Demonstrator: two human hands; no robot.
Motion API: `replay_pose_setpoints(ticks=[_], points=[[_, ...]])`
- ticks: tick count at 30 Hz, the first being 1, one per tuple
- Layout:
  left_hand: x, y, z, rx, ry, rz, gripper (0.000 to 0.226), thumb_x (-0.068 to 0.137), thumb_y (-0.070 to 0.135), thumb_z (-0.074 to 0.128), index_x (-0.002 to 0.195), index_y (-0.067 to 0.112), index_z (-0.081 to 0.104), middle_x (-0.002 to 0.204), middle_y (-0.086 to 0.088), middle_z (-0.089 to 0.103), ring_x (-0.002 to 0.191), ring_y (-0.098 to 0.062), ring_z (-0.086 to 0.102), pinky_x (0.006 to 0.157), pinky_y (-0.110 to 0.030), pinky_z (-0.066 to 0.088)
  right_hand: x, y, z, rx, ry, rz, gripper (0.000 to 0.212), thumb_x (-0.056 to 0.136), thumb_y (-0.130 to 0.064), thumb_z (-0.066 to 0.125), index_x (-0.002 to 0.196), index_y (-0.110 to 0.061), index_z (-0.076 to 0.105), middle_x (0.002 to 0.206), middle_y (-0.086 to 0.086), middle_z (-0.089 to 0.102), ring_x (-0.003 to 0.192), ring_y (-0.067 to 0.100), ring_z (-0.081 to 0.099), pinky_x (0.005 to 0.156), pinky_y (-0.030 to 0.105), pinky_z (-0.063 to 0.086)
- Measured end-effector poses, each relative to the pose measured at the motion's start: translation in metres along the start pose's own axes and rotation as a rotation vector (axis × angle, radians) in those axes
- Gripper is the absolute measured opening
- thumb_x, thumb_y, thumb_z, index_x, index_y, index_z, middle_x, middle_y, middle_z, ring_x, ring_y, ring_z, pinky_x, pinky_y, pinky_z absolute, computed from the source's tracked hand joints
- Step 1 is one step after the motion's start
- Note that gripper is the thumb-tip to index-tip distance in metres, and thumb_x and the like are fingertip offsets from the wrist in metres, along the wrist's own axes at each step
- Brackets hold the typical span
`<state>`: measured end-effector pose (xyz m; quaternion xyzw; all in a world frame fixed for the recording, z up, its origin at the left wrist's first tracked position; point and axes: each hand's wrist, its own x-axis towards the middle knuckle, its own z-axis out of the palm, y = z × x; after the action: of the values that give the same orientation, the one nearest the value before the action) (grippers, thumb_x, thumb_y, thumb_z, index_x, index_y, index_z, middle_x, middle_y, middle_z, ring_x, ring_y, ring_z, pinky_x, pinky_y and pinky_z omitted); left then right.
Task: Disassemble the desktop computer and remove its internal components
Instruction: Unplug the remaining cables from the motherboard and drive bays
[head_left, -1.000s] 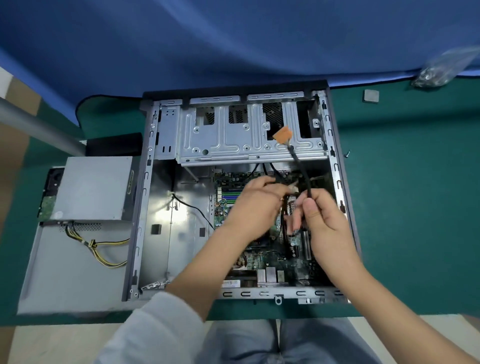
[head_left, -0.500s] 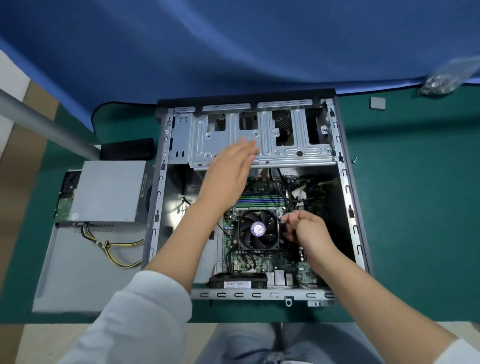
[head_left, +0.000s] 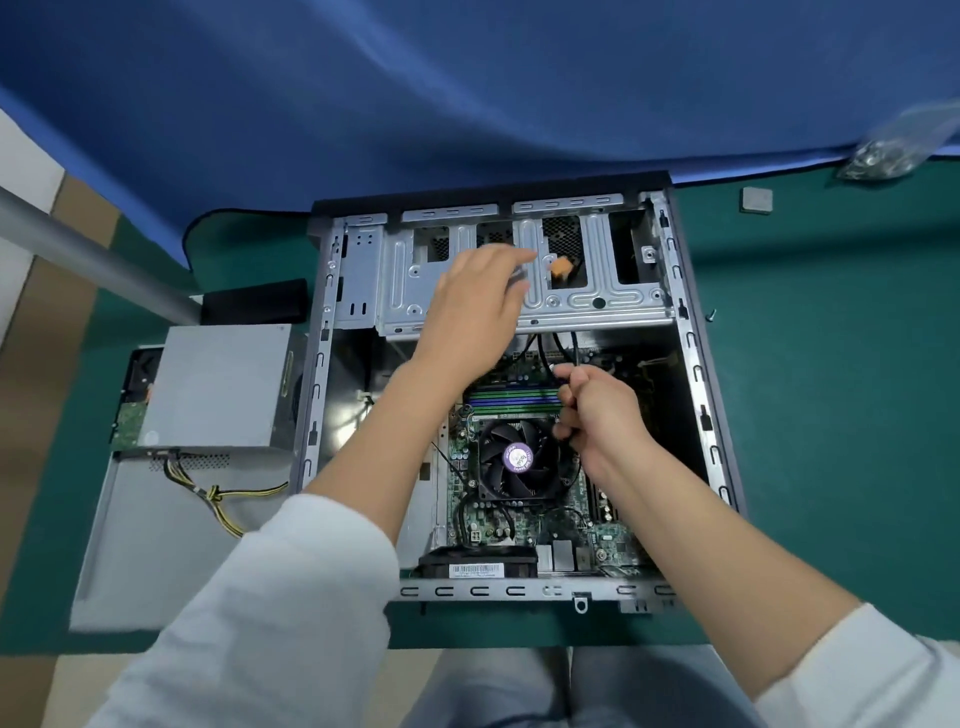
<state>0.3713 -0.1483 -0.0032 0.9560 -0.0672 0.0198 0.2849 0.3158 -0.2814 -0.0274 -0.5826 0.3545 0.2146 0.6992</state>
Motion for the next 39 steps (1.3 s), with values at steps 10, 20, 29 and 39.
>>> replay_pose_setpoints(ticks=[10, 20, 29, 39], points=[[0.060, 0.008, 0.009, 0.064, -0.213, -0.045, 0.018, 0.090, 0.038, 0.059, 0.104, 0.028, 0.064, 0.105, 0.005, 0.046, 0.112, -0.021, 0.034, 0.097, -0.034, 0.030, 0.007, 0.001, 0.002, 0.074, -0.025, -0.011, 0.032, 0.101, -0.009, 0.029, 0.086, -0.013, 0.057, 0.056, -0.003, 0.039, 0.031, 0.006, 0.022, 0.037, 0.016, 0.023], [0.051, 0.006, -0.002, -0.234, -0.154, -0.127, 0.023, 0.075, 0.022, 0.078, 0.089, 0.028, 0.061, 0.079, 0.012, 0.059, 0.068, -0.004, 0.057, 0.063, -0.019, 0.044, 0.005, -0.006, 0.001, 0.171, -0.068, -0.035, 0.022, 0.104, -0.020, 0.035, 0.094, -0.017, 0.054, 0.058, -0.003, 0.034, 0.037, 0.004, 0.024, 0.036, 0.018, 0.025], [0.043, -0.002, -0.006, -0.391, 0.070, -0.213, 0.022, 0.078, 0.002, 0.071, 0.080, 0.018, 0.057, 0.071, 0.006, 0.053, 0.053, 0.011, 0.046, 0.053, -0.003, 0.040, -0.020, 0.004, -0.034, -0.348, -0.187, -0.431, 0.022, 0.093, -0.027, 0.058, 0.115, -0.028, 0.052, 0.089, -0.015, 0.059, 0.087, -0.003, 0.060, 0.081, 0.011, 0.040], [0.057, -0.002, -0.018, -0.243, -0.005, -0.220, 0.014, 0.087, 0.012, 0.064, 0.090, 0.023, 0.057, 0.078, 0.011, 0.054, 0.082, -0.018, 0.059, 0.078, -0.033, 0.050, 0.012, 0.017, -0.032, -0.913, -0.254, -0.545, 0.020, 0.097, -0.033, 0.048, 0.105, -0.022, 0.063, 0.109, -0.008, 0.047, 0.108, 0.006, 0.024, 0.091, 0.016, 0.018]])
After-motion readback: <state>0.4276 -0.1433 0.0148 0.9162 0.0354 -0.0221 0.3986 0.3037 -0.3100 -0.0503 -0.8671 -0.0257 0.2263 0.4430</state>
